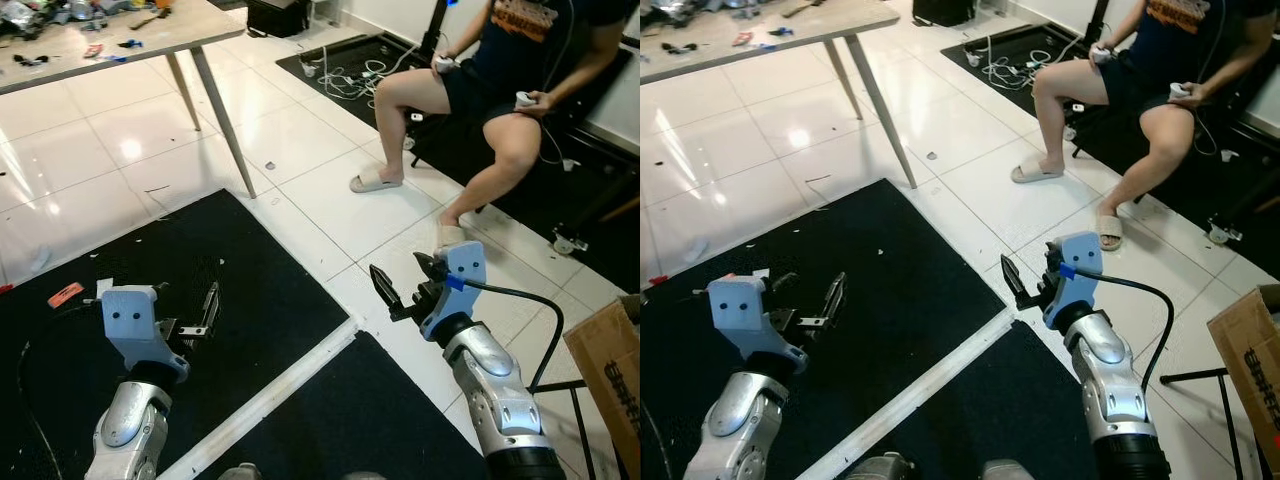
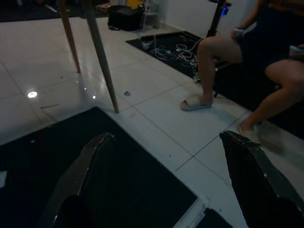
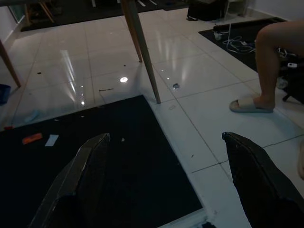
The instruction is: Picking trash to rubbish bin
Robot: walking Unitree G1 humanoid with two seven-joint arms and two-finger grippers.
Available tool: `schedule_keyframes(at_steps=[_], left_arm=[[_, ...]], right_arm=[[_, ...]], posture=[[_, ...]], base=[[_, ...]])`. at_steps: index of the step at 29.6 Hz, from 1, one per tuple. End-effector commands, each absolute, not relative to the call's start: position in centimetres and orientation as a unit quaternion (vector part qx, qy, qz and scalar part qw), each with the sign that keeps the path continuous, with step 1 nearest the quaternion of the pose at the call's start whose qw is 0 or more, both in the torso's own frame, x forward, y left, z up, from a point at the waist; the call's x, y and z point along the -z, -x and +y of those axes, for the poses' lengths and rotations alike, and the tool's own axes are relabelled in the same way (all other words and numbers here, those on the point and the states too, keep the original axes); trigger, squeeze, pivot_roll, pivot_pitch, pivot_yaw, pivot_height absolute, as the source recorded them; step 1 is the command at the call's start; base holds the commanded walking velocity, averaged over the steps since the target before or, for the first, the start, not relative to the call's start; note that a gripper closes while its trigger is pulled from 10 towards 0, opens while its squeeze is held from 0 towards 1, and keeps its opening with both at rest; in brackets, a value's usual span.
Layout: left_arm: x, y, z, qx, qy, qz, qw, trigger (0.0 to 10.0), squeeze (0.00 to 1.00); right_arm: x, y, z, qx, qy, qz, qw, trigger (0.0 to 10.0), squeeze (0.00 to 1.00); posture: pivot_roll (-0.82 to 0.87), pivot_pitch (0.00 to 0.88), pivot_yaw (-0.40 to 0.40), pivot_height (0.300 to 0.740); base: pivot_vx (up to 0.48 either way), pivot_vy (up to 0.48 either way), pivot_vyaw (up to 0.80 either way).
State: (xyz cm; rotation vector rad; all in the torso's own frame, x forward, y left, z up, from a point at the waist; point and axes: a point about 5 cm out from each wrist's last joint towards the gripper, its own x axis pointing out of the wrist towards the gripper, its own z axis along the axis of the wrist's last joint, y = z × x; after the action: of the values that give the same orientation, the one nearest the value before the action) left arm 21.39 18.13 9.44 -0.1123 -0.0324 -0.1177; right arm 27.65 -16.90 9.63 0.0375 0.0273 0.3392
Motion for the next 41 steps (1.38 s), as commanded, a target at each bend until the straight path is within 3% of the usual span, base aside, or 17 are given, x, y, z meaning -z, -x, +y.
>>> schedule_keyframes(at_steps=[1, 30, 41], left_arm=[[-9.18, -21.29, 18.36, 0.058, 0.048, -0.006, 0.997, 10.0, 0.0], [-9.12, -21.44, 18.39, 0.061, 0.046, -0.005, 0.997, 10.0, 0.0], [-9.15, -21.27, 18.36, 0.064, 0.047, -0.004, 0.997, 10.0, 0.0]], right_arm=[[-9.5, -27.76, -16.91, -0.168, -0.028, 0.019, 0.985, 10.0, 0.0], [-9.42, -27.87, -16.72, -0.175, -0.026, 0.019, 0.984, 10.0, 0.0], [-9.48, -27.69, -16.75, -0.175, -0.03, 0.018, 0.984, 10.0, 0.0]], posture=[[-0.08, 0.0, -0.03, 0.74], [-0.08, 0.0, -0.026, 0.74], [-0.08, 0.0, -0.023, 0.74]], base=[[0.33, 0.0, 0.0], [0.341, 0.0, 0.0], [0.434, 0.0, 0.38]])
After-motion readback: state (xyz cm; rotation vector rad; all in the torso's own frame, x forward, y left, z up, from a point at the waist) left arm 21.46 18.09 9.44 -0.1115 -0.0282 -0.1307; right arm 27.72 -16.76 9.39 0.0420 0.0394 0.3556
